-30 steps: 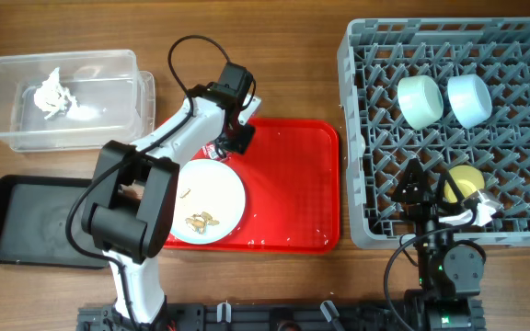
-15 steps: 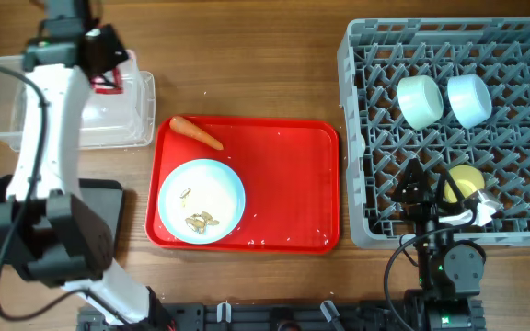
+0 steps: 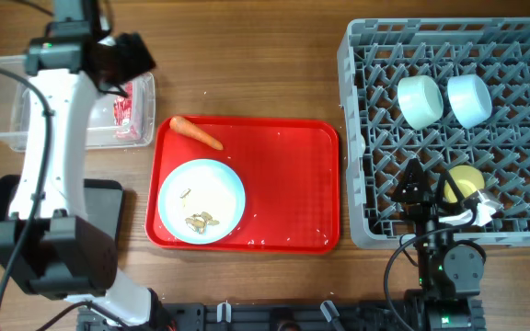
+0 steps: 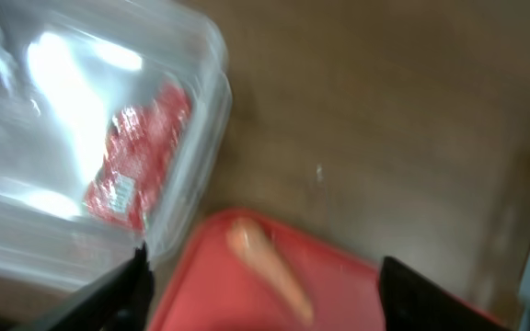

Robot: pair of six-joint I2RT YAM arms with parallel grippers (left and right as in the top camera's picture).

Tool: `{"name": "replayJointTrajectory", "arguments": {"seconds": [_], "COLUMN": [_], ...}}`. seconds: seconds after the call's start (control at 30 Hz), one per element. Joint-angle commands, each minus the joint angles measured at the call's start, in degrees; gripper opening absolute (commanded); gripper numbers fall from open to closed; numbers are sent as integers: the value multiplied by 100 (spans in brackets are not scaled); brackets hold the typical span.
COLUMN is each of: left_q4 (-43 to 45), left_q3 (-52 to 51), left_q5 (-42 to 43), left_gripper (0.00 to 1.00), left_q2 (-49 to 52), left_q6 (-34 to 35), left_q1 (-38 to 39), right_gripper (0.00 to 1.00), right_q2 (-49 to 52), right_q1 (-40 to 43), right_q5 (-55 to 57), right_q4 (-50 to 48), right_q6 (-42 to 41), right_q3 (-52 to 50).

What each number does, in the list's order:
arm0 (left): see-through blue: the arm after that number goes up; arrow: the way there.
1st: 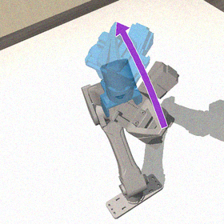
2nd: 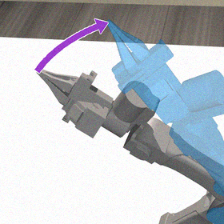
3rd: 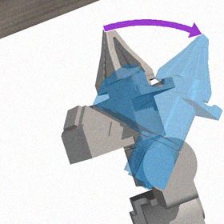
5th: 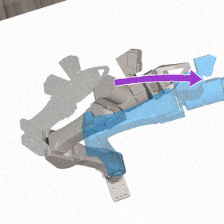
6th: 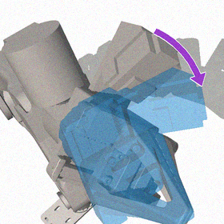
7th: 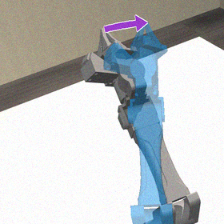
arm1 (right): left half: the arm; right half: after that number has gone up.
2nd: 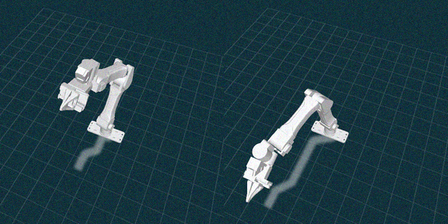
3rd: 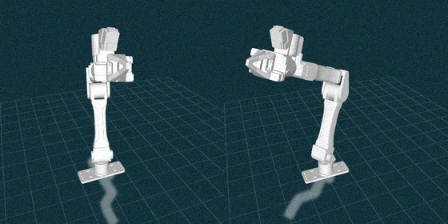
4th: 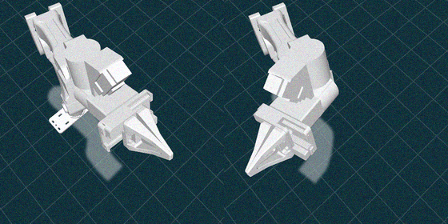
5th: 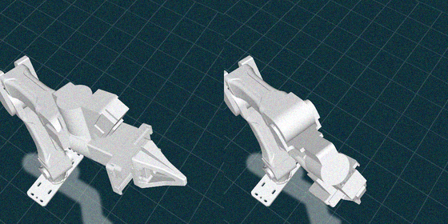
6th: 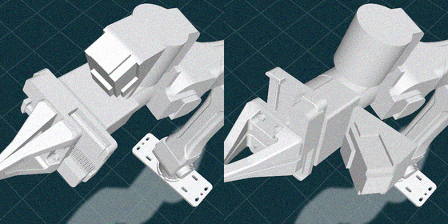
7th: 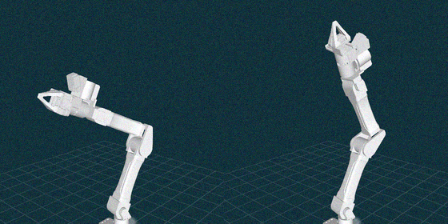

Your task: Sort waste into correct bins and load items into the dishwasher rack

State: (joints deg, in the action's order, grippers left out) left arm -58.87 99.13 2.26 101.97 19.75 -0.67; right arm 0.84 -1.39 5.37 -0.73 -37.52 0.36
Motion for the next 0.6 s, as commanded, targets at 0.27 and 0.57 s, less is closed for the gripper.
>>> {"name": "replayJointTrajectory", "arguments": {"seconds": [0.27, 0.57], "left_q4": [826, 2433], "left_q3": [-1978, -2800], "left_q5": [-538, -555], "left_gripper": [74, 68], "left_q2": [433, 1102], "left_q6": [2973, 3475], "left_q1": [1049, 966], "right_gripper": [100, 100], "right_q2": [-42, -42], "right_q1": [24, 24], "right_q5": [-70, -70], "right_q4": [-20, -20], "right_q6": [-61, -61], "right_q3": [-7, -7]}}
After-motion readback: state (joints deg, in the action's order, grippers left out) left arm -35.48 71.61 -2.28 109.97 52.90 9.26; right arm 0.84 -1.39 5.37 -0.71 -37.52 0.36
